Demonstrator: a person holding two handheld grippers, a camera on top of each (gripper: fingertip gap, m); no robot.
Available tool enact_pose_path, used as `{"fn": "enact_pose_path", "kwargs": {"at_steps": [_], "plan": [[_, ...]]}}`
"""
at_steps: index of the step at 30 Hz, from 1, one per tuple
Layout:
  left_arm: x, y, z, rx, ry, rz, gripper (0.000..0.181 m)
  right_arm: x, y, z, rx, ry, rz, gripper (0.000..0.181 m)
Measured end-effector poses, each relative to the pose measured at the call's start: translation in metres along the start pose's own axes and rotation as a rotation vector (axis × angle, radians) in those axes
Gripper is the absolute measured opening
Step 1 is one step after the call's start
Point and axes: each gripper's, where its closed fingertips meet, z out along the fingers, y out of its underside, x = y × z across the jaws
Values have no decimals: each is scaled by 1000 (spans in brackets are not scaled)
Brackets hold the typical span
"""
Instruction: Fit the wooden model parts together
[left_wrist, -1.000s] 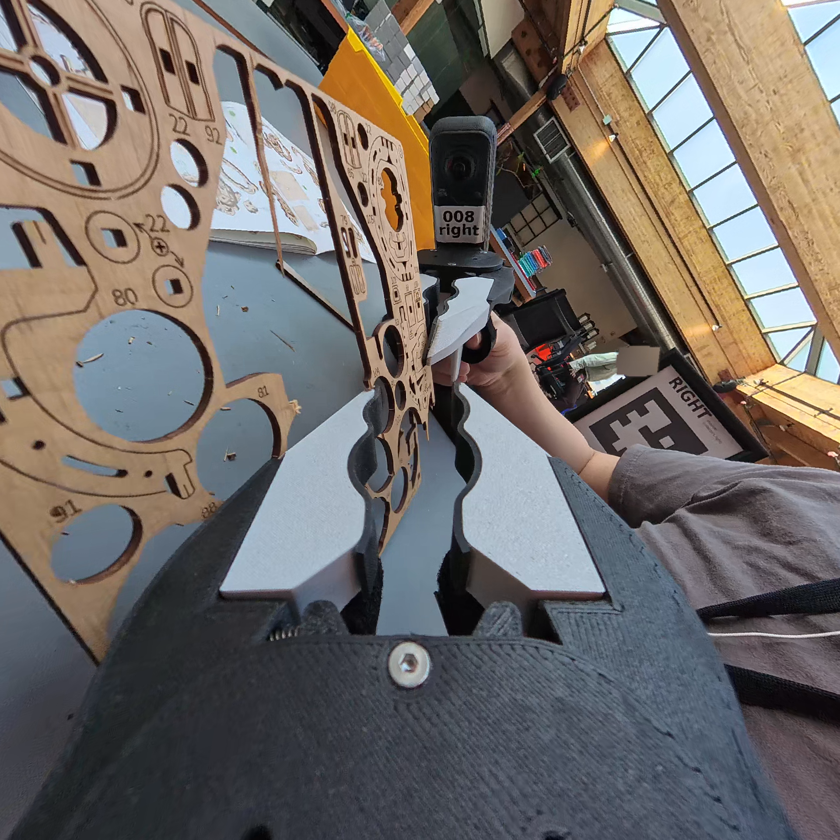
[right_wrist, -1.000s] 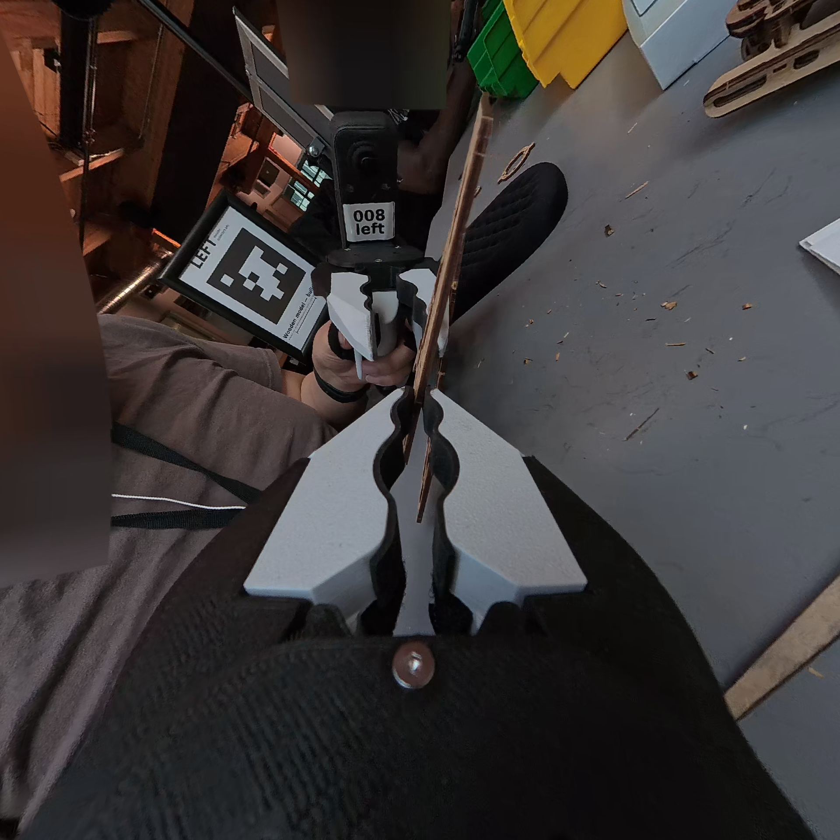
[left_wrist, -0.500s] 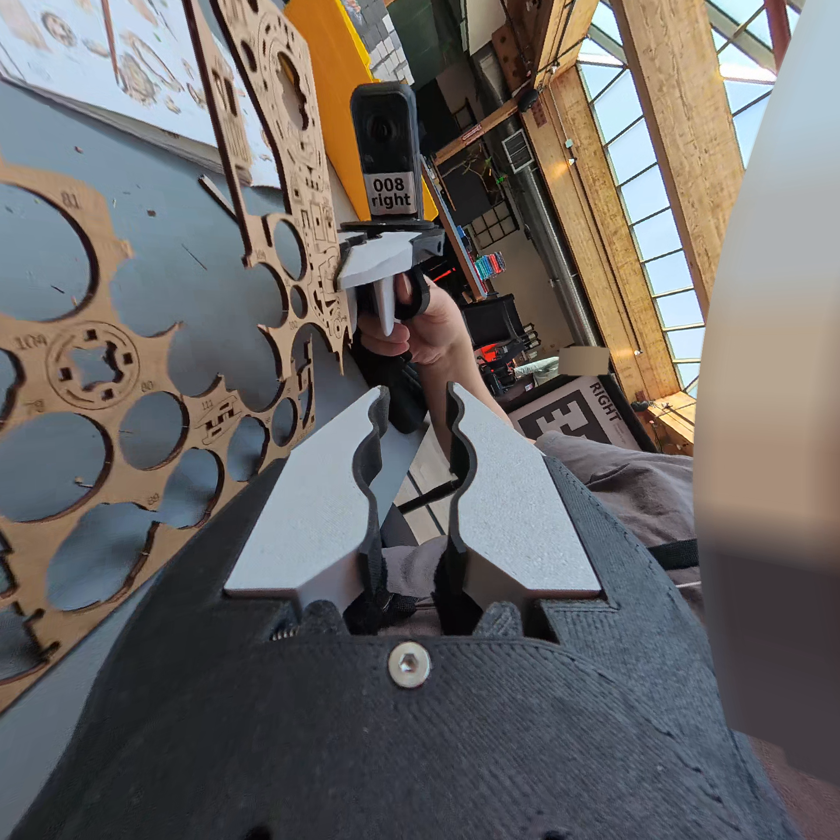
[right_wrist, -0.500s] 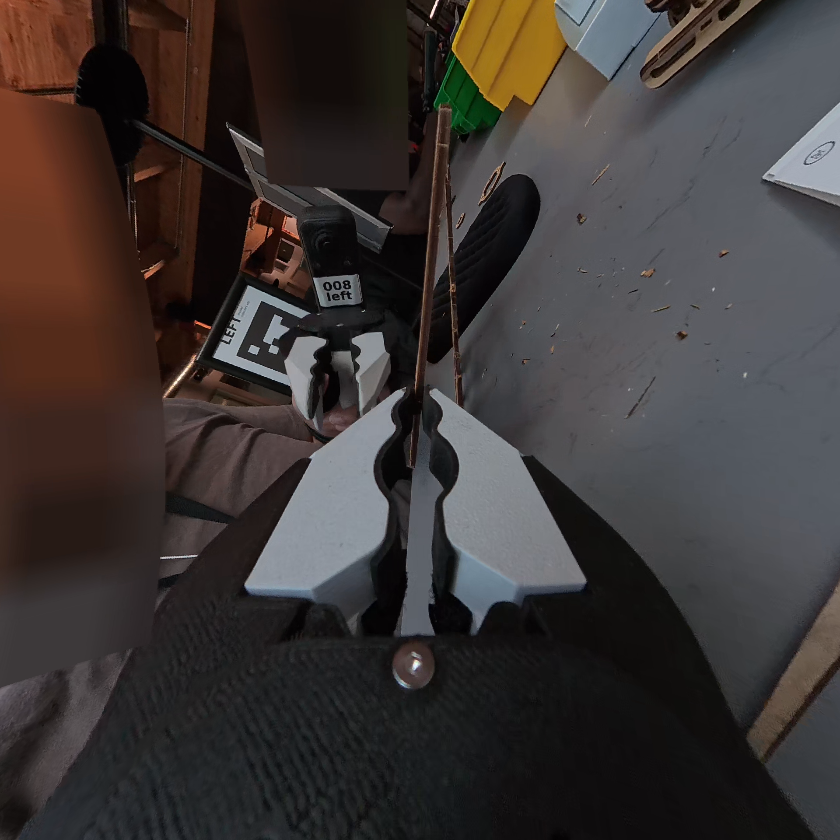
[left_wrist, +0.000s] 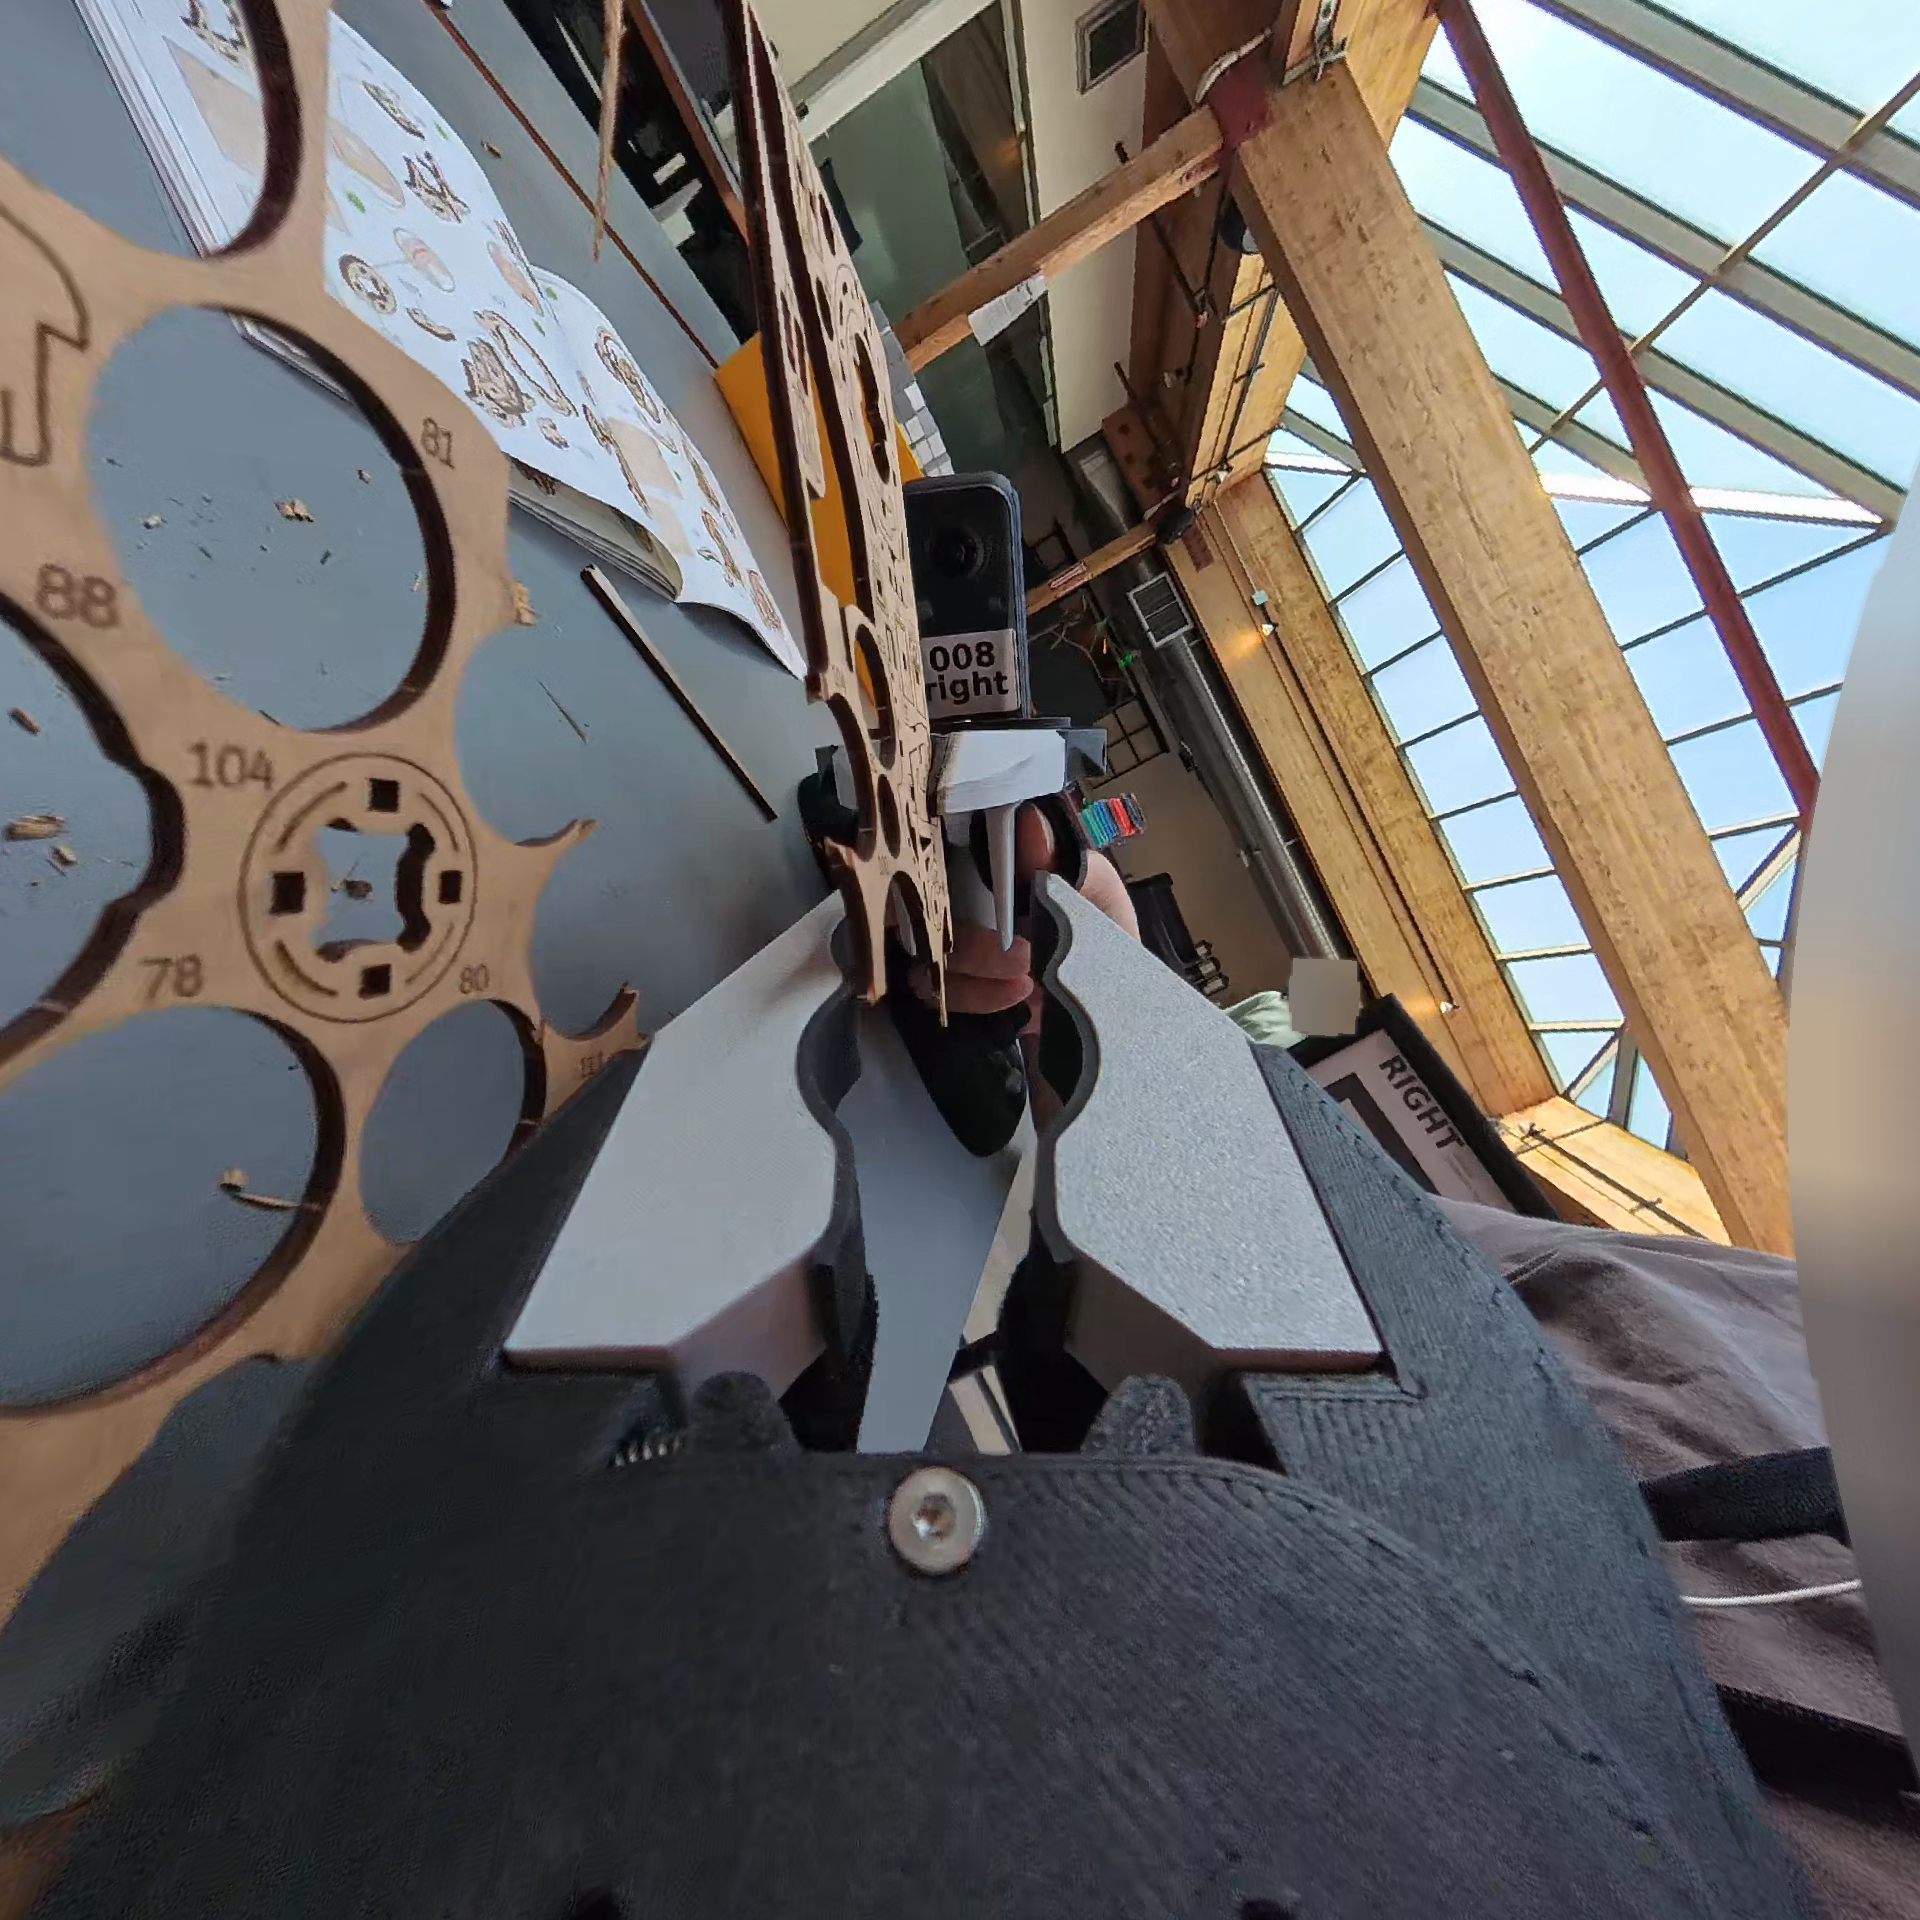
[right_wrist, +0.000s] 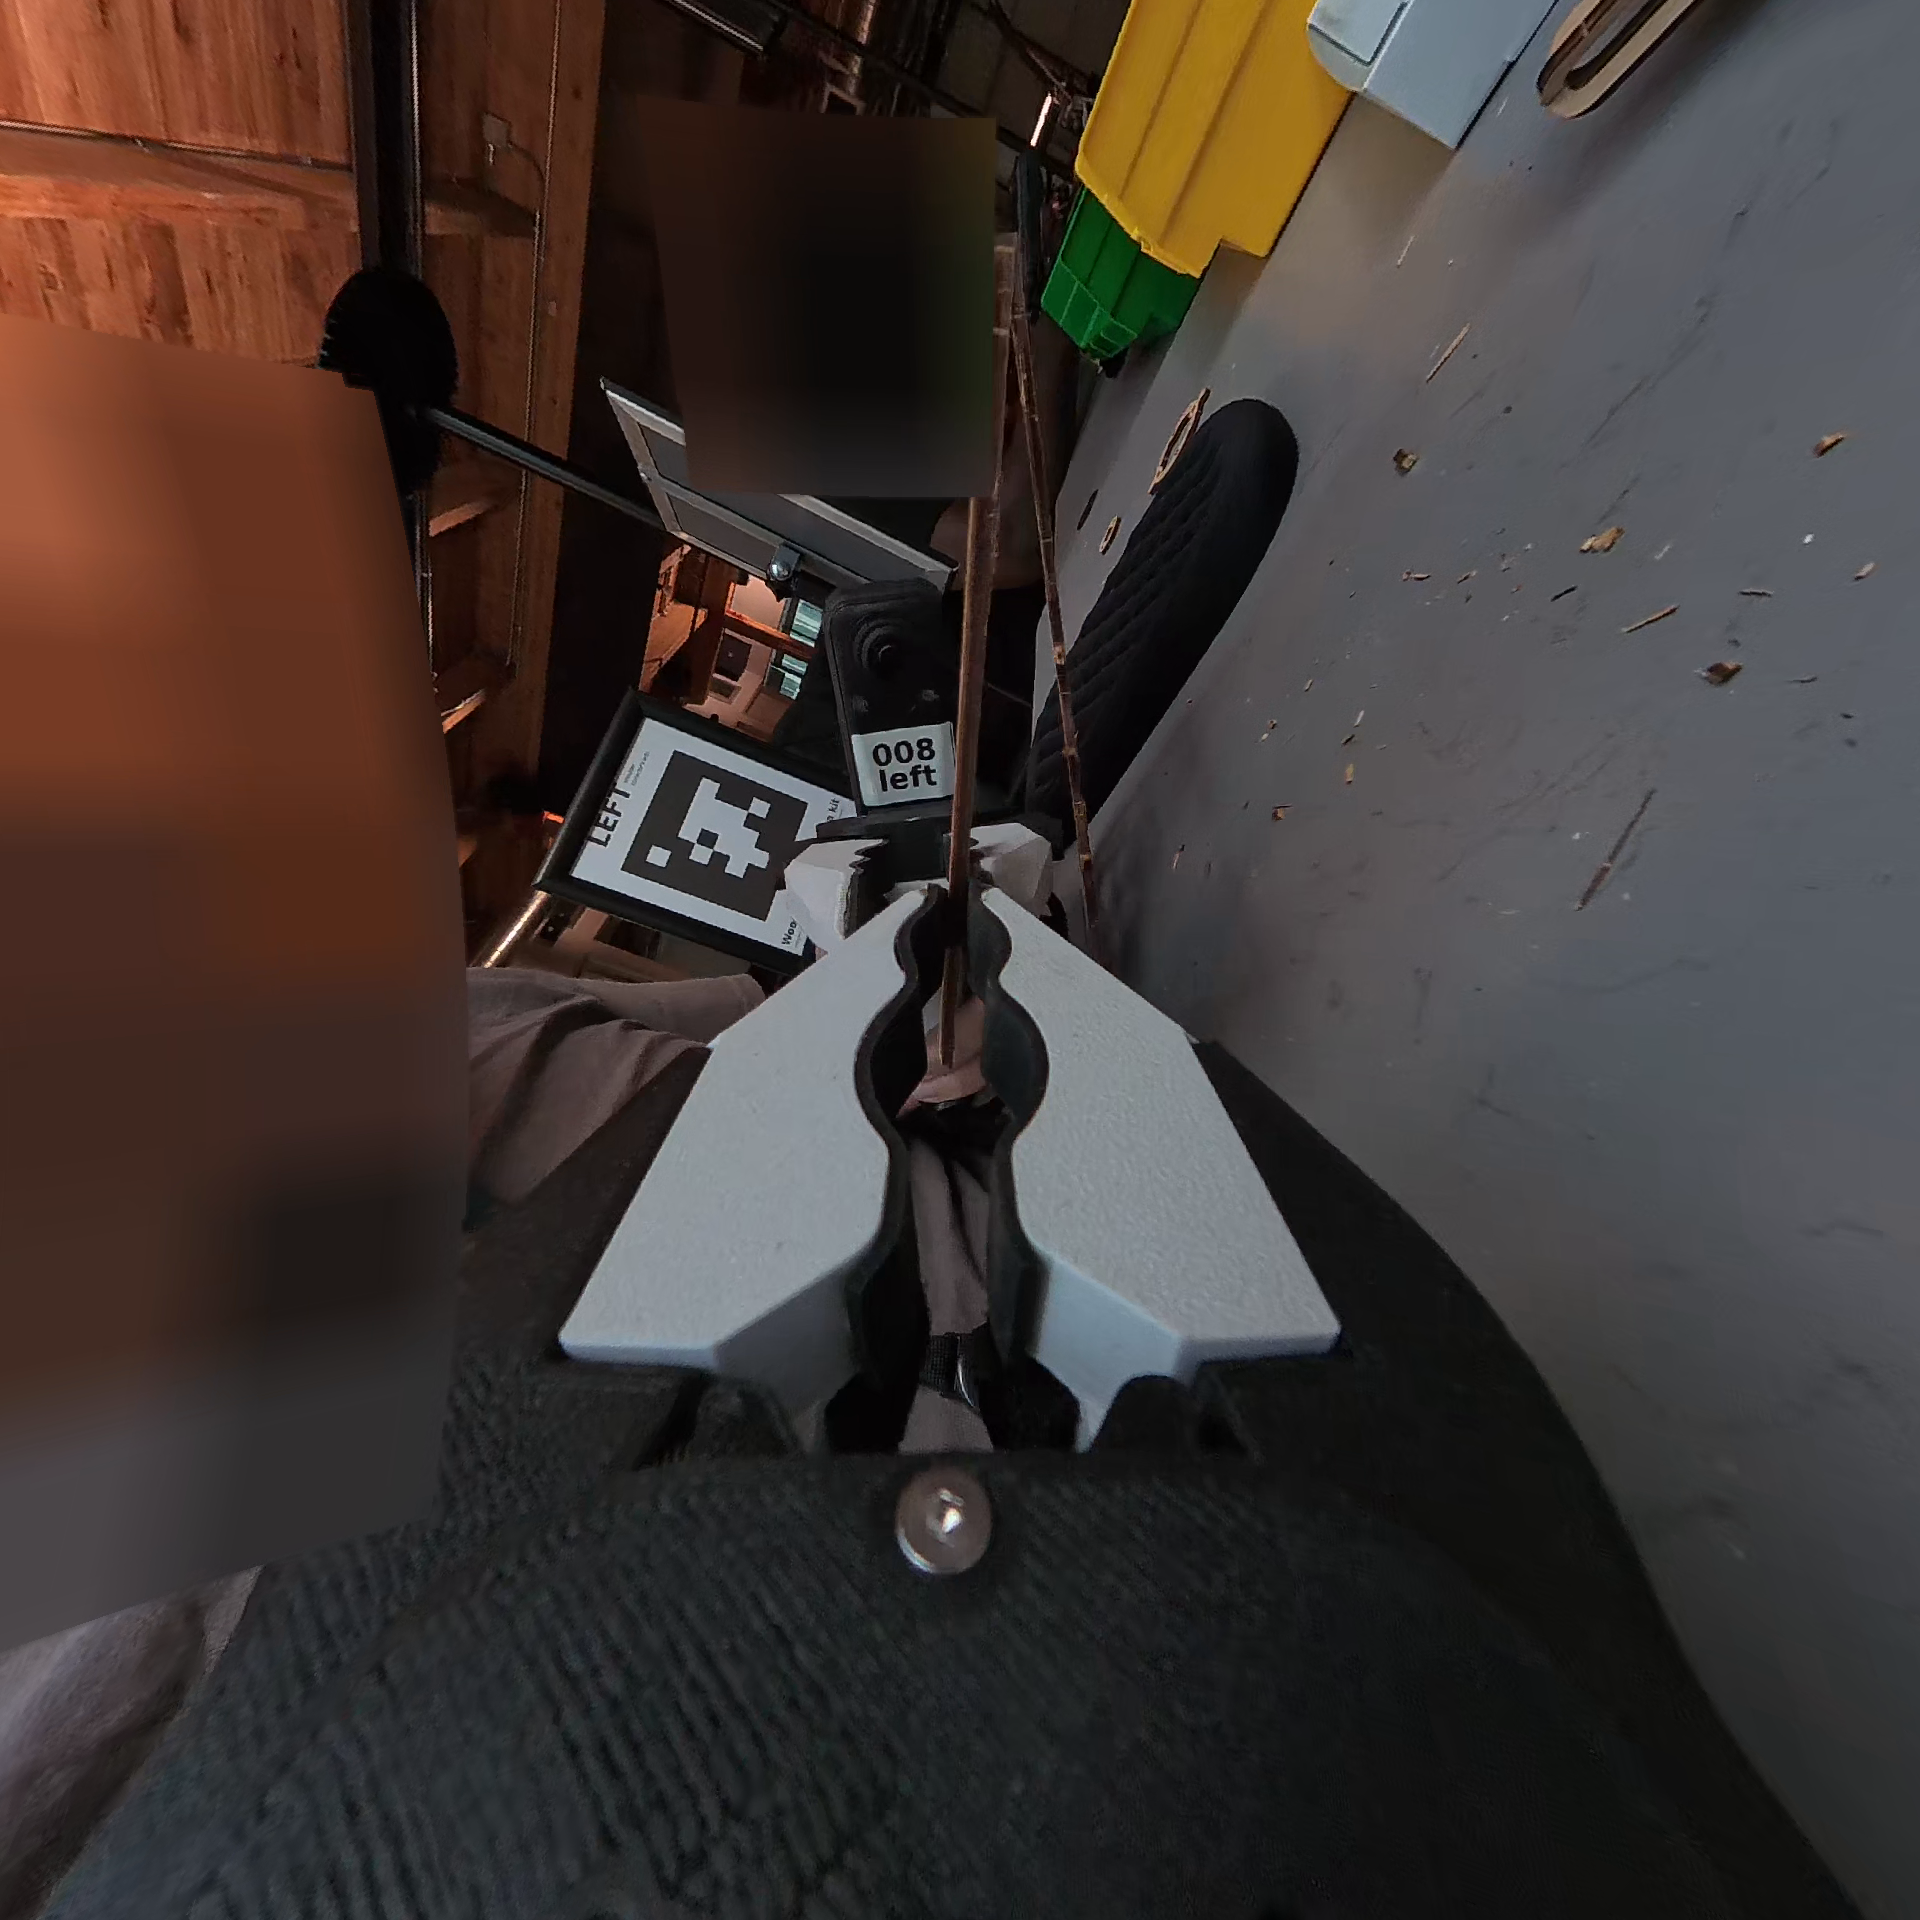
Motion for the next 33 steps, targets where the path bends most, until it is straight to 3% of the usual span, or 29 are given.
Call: {"fn": "enact_pose_path", "kwargs": {"at_steps": [2,4,13,17,20,33], "plan": [[0,-1,4,11,28,-44,22,0,4,4,-20,0,-8,0],[-4,0,5,17,42,-74,2,-2,7,7,-34,-14,-18,1],[-12,4,6,-26,12,-81,2,7,9,6,-94,52,-66,7],[-12,5,6,-28,6,-76,2,1,4,5,-84,-3,47,18],[-13,4,5,-24,4,-80,2,3,-5,-1,-32,-20,108,16],[-15,9,4,-62,-28,-69,2,13,13,10,-132,56,60,4]]}}
